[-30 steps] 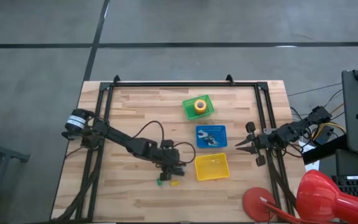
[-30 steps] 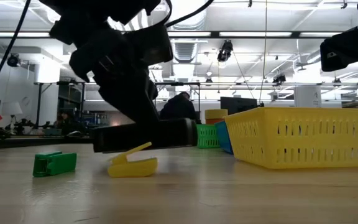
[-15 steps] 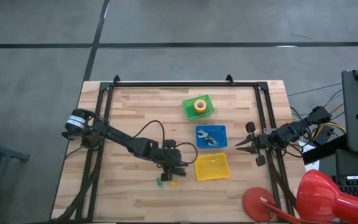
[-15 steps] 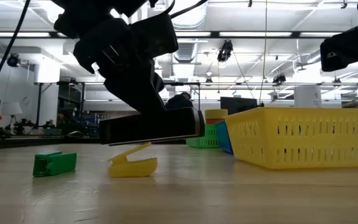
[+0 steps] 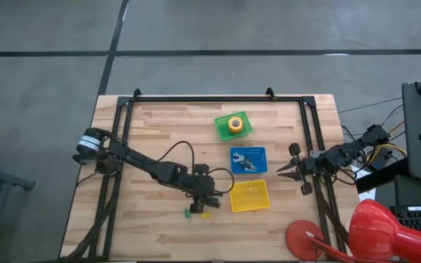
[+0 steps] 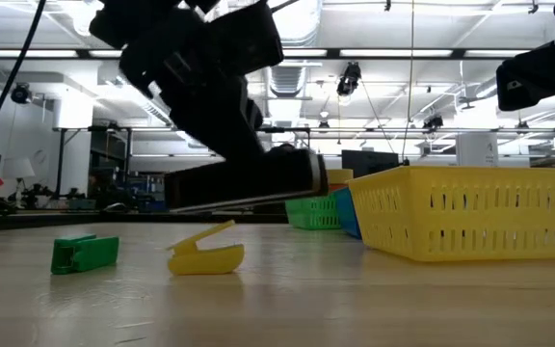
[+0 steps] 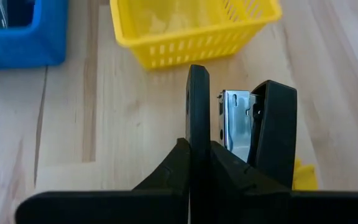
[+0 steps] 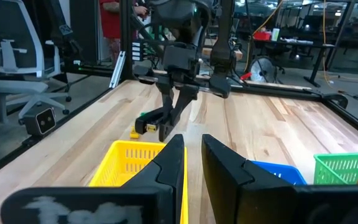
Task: Pick and place Stapler, Stapler remover, tape
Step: Put the black stapler into the yellow bin
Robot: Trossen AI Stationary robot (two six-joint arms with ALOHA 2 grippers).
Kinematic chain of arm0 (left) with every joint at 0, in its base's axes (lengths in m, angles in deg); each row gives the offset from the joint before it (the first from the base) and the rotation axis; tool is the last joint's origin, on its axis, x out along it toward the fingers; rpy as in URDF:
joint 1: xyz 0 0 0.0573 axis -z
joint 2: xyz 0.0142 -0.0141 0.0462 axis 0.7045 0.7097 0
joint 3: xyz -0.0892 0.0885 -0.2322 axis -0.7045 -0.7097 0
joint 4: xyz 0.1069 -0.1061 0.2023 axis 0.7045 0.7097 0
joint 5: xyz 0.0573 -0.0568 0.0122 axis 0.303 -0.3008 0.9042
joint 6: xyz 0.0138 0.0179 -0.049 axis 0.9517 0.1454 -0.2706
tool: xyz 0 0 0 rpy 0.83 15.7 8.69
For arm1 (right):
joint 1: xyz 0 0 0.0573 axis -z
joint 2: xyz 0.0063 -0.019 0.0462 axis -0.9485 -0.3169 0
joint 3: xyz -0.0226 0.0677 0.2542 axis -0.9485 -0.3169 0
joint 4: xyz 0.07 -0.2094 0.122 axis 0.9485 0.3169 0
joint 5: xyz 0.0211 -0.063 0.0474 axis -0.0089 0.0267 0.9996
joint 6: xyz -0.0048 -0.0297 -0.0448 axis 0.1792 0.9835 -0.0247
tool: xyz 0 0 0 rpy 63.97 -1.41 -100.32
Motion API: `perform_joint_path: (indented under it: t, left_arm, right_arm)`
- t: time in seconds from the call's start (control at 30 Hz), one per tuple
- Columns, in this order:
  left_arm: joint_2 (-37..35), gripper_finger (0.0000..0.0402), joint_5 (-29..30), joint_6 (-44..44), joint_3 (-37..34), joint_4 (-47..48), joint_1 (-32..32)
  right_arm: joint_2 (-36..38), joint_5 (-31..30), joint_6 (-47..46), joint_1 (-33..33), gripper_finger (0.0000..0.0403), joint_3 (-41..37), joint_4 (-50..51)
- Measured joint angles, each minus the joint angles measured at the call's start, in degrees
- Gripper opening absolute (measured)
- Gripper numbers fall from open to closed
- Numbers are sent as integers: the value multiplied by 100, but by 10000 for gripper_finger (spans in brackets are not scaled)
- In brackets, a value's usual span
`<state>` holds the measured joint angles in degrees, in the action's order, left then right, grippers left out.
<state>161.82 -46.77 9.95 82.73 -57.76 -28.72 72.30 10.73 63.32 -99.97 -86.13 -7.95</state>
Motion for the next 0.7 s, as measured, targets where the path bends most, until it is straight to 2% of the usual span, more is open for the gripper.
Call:
perform_joint_path:
  t: [0.7]
  left_arm:
    - [-7, 38, 148, 598, 967, 965, 70]
  right_arm:
    - [0, 0, 1, -2, 52, 0, 1]
